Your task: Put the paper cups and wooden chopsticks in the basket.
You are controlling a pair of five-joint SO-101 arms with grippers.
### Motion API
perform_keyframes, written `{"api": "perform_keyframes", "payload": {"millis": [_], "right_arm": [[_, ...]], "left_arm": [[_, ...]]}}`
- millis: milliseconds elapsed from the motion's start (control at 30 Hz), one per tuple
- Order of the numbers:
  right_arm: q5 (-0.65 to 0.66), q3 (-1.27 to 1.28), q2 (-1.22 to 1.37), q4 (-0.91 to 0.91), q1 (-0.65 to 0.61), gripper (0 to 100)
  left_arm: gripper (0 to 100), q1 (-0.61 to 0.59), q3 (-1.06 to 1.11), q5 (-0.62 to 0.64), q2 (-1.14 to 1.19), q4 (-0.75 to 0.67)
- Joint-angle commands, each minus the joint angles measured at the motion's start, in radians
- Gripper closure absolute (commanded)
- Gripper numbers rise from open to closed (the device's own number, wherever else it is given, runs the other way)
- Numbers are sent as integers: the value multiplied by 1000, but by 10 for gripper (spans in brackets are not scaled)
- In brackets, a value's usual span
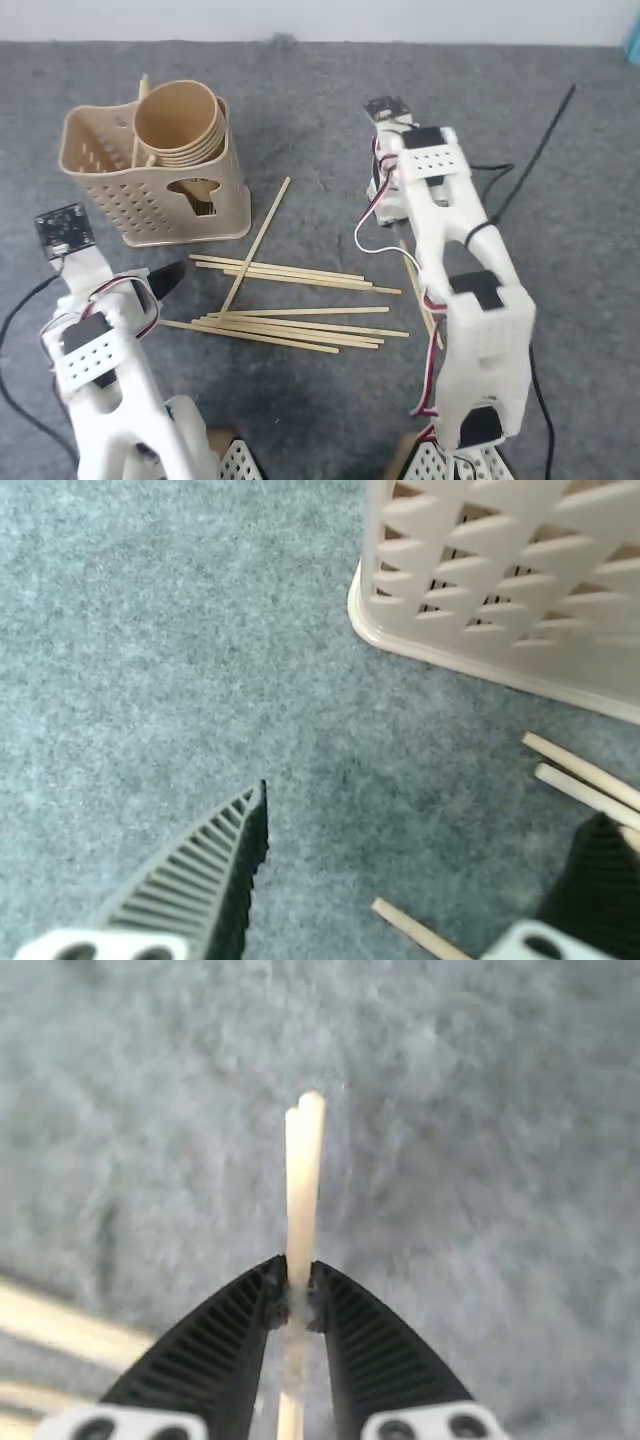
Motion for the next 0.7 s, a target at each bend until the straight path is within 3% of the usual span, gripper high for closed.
{"api": "perform_keyframes", "payload": {"millis": [0, 233, 433, 667], "right_arm": [[2, -17, -200, 96, -18, 991], [0, -17, -463, 248, -81, 991], [-2, -11, -725, 378, -228, 991], [-92, 206, -961, 326, -403, 990]], "left_arm": [[563, 8, -7, -6, -21, -18], [563, 8, -4, -6, -21, -18], [563, 6, -4, -6, -21, -17], [563, 6, -2, -9, -21, -15]]}}
